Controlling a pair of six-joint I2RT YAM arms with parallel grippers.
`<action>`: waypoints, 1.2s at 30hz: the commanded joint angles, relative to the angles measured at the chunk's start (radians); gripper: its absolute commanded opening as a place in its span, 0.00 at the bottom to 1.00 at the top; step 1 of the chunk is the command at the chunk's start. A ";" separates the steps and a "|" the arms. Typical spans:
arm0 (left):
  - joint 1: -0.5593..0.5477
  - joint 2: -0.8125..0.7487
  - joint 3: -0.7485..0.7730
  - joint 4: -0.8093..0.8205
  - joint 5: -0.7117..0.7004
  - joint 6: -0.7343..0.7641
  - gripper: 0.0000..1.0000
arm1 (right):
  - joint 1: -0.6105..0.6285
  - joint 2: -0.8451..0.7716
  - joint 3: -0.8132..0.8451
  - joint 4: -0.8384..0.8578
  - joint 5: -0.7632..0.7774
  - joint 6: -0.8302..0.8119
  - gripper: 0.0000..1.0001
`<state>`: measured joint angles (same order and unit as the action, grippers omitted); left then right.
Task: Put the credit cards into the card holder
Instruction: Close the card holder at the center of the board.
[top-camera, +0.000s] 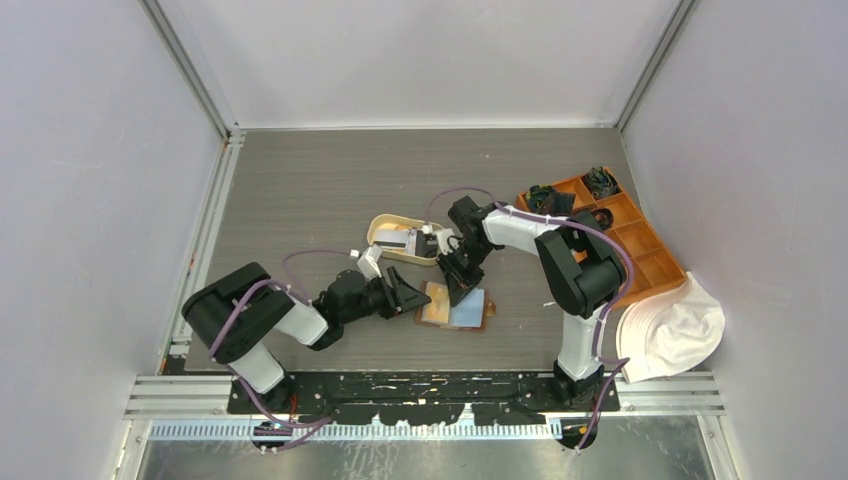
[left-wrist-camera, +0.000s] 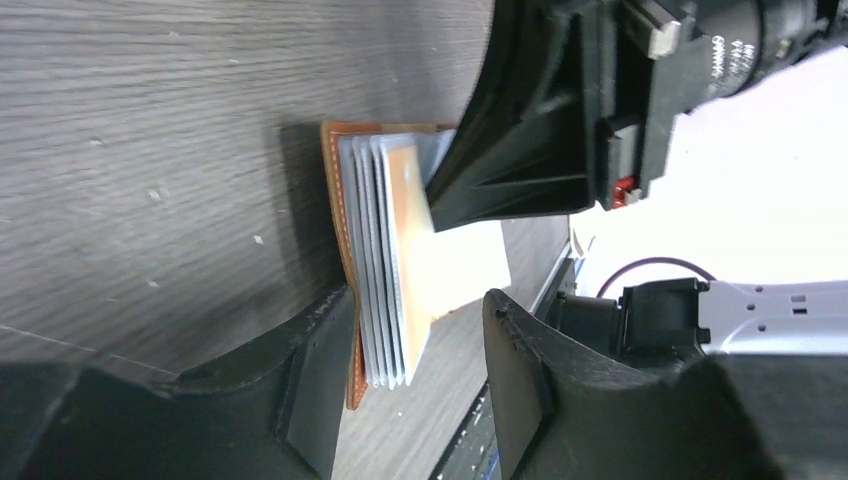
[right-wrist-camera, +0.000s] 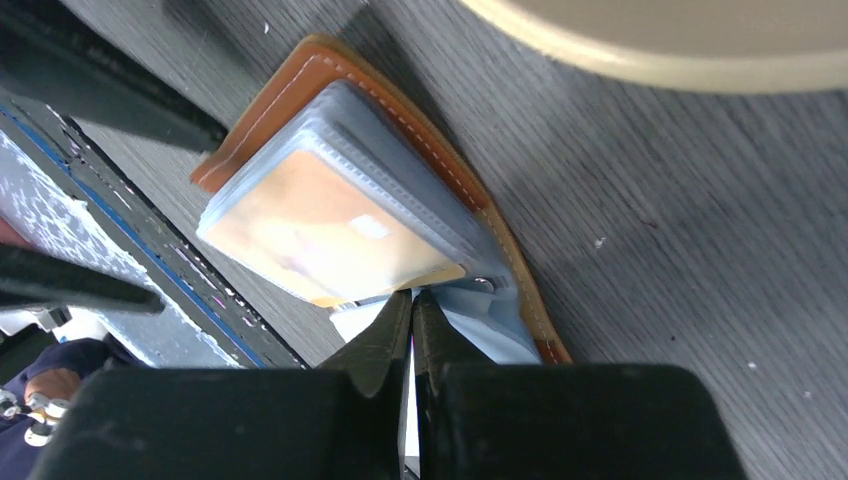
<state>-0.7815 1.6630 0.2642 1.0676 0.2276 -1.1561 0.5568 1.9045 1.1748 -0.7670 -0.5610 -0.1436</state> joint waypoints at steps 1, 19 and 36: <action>-0.050 -0.107 0.057 -0.102 0.006 0.037 0.51 | 0.015 0.011 0.041 0.065 -0.084 -0.008 0.09; -0.112 -0.198 0.138 -0.337 -0.113 0.099 0.52 | 0.015 -0.007 0.062 0.017 -0.180 -0.030 0.11; -0.127 -0.255 0.263 -0.712 -0.275 0.195 0.39 | -0.013 -0.122 0.079 -0.074 0.021 -0.156 0.15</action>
<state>-0.9051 1.3991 0.4774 0.3656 -0.0185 -0.9909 0.5529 1.8675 1.2232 -0.8059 -0.5777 -0.2417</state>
